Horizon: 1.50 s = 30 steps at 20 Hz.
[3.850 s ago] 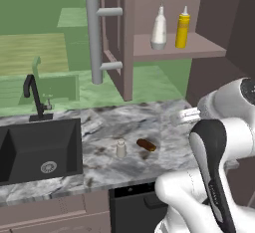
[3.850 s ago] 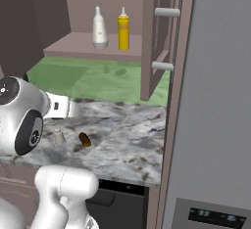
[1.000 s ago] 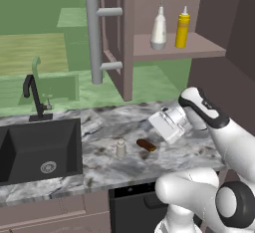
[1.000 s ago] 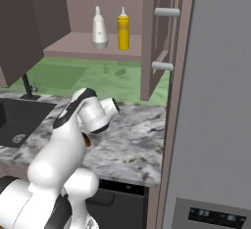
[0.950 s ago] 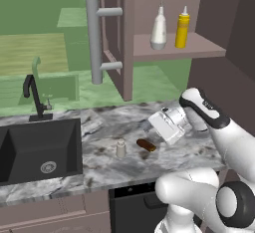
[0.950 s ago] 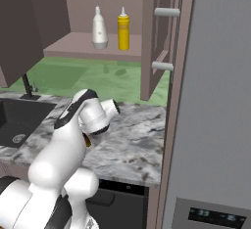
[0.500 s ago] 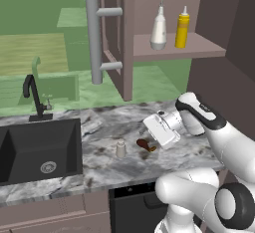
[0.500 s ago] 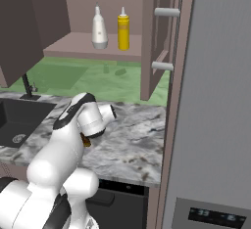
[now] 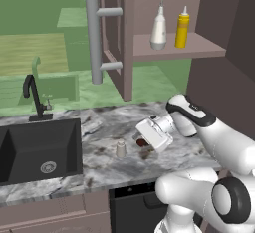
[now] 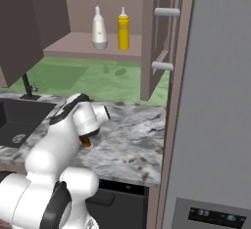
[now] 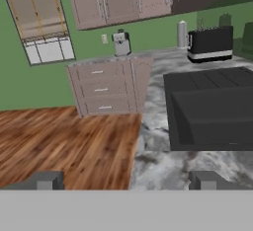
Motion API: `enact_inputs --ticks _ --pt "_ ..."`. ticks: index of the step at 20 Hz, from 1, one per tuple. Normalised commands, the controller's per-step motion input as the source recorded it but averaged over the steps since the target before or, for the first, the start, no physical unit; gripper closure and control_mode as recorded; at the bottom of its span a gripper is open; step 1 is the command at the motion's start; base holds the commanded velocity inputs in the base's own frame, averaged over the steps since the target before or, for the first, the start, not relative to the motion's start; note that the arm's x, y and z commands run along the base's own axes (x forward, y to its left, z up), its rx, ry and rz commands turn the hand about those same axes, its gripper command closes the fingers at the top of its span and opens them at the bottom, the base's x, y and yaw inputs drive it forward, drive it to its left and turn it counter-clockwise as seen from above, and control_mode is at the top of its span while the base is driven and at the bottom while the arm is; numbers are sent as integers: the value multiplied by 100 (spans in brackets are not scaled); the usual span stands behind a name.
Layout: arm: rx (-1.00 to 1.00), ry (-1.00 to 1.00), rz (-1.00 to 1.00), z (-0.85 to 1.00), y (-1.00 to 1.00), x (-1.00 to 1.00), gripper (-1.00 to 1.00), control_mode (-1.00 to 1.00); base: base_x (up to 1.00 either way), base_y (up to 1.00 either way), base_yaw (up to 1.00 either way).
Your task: There are various items on the counter. Only move the condiments/shakers into the cabinet.
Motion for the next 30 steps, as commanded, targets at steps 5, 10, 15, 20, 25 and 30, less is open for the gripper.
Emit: enact_inputs --ticks 5,10,15,20,25,30 --pt "0 2 3 -14 -11 0 -100 -100 0 0 0" --pt "0 0 0 -4 -8 2 -100 -100 0 0 0" --pt "0 0 0 -3 0 10 -100 -100 0 0 0" --pt "0 0 0 -6 0 4 -100 -100 0 0 0" --pt "0 0 0 -10 0 4 -100 -100 0 0 0" --pt "-1 0 0 -15 0 14 -100 -100 0 0 0"
